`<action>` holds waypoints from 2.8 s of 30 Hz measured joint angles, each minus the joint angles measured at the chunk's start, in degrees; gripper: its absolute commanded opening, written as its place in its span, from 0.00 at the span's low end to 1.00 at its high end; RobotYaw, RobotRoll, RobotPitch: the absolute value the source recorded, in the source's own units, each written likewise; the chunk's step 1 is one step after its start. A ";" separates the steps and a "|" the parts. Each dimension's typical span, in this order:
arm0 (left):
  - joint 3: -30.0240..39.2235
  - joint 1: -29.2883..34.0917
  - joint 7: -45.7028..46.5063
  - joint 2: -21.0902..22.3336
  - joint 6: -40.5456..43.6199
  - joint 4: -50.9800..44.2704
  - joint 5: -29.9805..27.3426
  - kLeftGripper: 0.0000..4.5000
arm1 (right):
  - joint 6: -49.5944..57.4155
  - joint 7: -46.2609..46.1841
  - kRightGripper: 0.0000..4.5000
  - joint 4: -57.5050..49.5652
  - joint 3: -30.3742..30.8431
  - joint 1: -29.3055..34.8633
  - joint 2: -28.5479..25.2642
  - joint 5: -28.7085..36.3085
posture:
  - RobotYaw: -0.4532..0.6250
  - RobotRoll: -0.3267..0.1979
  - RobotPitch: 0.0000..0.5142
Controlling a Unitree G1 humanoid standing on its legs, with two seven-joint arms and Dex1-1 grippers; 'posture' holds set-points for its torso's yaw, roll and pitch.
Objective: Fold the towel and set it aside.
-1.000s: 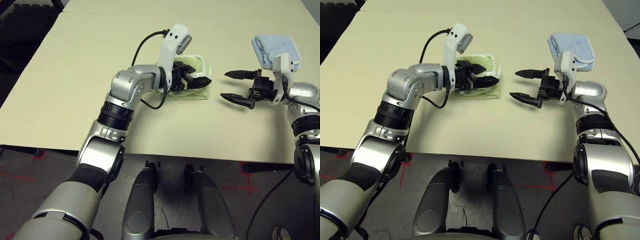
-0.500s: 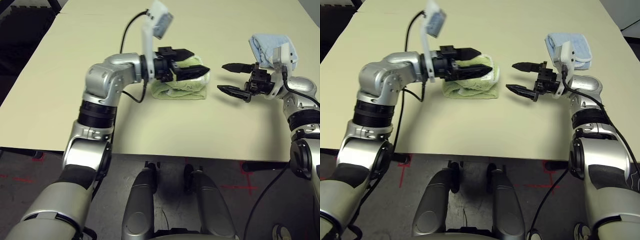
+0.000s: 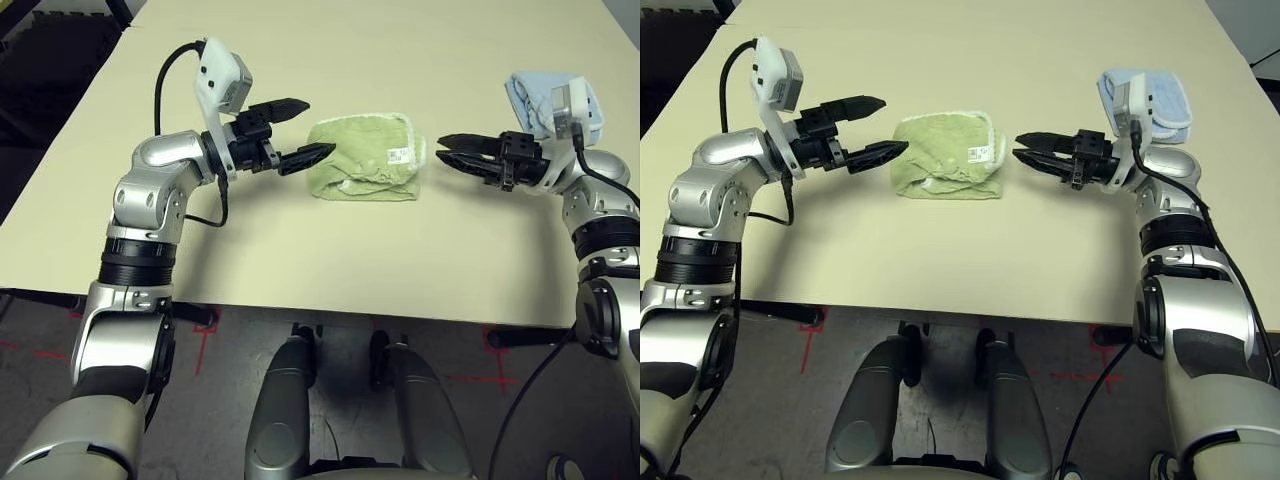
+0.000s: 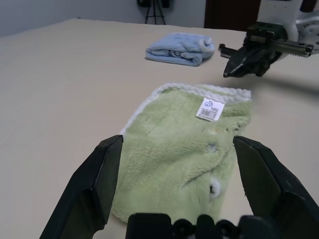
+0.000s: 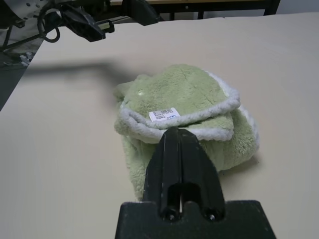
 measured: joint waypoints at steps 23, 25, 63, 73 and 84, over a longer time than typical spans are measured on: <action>-1.26 -1.79 -3.08 0.84 -1.85 11.32 5.16 0.01 | 2.89 -0.62 0.00 -4.90 0.05 0.27 2.95 1.13 | 0.47 0.62 0.47; -1.27 -2.81 -2.46 -0.43 -1.94 11.71 5.54 0.01 | 3.12 -1.21 0.00 -4.90 0.13 -0.55 4.35 1.22 | 0.47 0.62 0.47; -7.77 -10.76 -6.87 -5.71 -11.15 31.80 13.65 0.01 | -7.03 -14.51 0.00 8.48 4.49 -0.27 7.84 -10.07 | 0.48 0.62 0.48; -0.71 -13.14 -4.20 -6.74 -5.71 27.11 8.78 0.01 | -1.39 -12.32 0.00 7.55 -1.43 -4.87 8.28 -3.14 | 0.48 0.62 0.49; 0.47 -17.81 5.60 -11.84 -1.23 31.32 9.04 0.01 | 7.00 -33.01 0.00 6.50 -1.39 -9.23 11.53 -5.57 | 0.48 0.62 0.53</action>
